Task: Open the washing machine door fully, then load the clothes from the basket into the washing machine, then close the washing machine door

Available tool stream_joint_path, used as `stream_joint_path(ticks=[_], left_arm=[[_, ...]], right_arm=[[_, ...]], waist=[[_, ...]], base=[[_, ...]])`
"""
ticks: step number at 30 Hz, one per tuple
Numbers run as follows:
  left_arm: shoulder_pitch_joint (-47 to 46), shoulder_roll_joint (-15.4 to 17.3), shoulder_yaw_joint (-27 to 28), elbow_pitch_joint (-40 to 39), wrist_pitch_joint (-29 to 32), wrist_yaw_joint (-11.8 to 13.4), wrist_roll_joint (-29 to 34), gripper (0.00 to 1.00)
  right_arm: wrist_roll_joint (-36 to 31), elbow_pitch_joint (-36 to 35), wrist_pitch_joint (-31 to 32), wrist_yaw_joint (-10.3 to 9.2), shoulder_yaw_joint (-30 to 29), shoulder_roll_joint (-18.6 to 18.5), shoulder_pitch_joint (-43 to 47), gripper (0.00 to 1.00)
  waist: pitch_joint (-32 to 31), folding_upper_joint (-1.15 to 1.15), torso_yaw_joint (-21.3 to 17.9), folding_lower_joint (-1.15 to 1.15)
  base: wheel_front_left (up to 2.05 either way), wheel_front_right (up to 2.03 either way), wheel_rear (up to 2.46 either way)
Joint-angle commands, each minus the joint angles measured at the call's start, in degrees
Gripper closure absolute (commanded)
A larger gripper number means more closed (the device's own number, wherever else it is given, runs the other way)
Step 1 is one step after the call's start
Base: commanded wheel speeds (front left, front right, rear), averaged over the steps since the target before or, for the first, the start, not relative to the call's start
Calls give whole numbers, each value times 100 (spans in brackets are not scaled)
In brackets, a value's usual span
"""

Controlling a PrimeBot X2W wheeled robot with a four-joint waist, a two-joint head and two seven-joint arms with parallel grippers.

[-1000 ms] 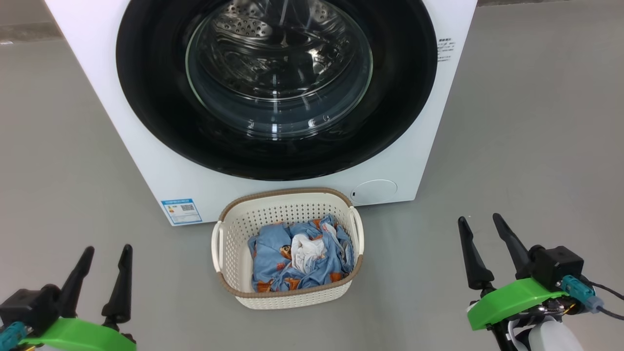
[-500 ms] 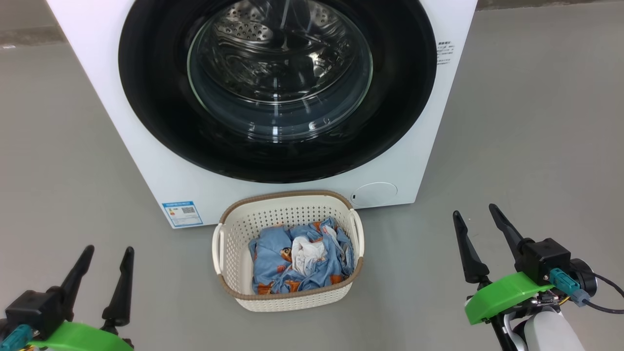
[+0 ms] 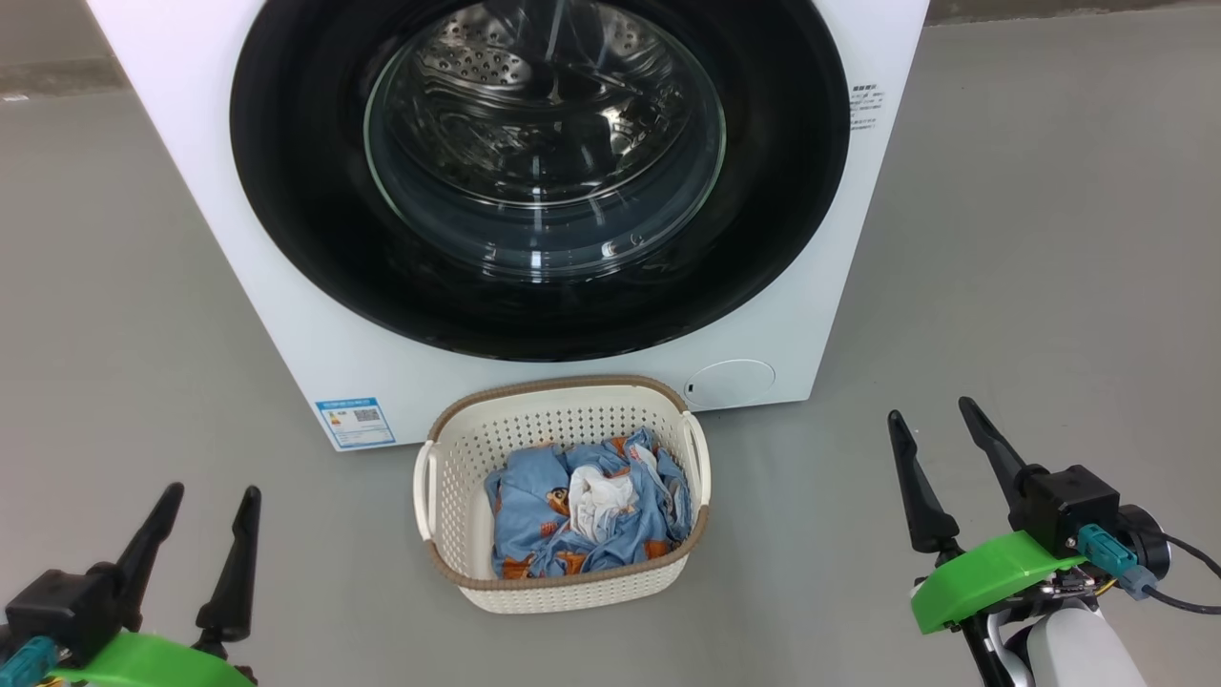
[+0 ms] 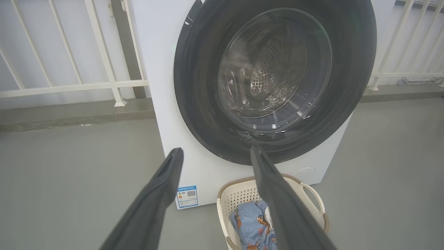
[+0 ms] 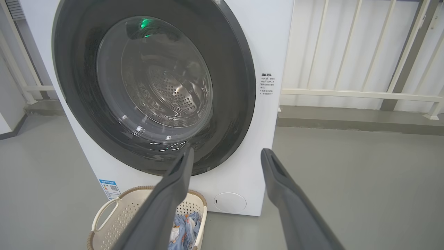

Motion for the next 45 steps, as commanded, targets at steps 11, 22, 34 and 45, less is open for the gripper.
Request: stream_joint_path(ticks=[11,22,34,45], left_arm=[[-169,182,261,-128,-52,-9,58,0],[-202,243,254,-184,-52,-9,216,0],[-237,320,250,-215,-52,-9,148,0],[-247,306,350,-406,-52,-9,25,0]], right_arm=[[4,-190,-69,10,110,-20,-147,0],[9,-242,-69,10,91,-20,-151,0],[49,-281,-69,10,69,-20,-135,0],[97,-355,-69,10,65,-20,-172,0]], waist=[[-21,0,7,0],[43,0,36,0],[152,0,77,0],[273,0,92,0]], base=[[0,0,0],[22,22,-44],[106,106,-213],[93,90,-183]])
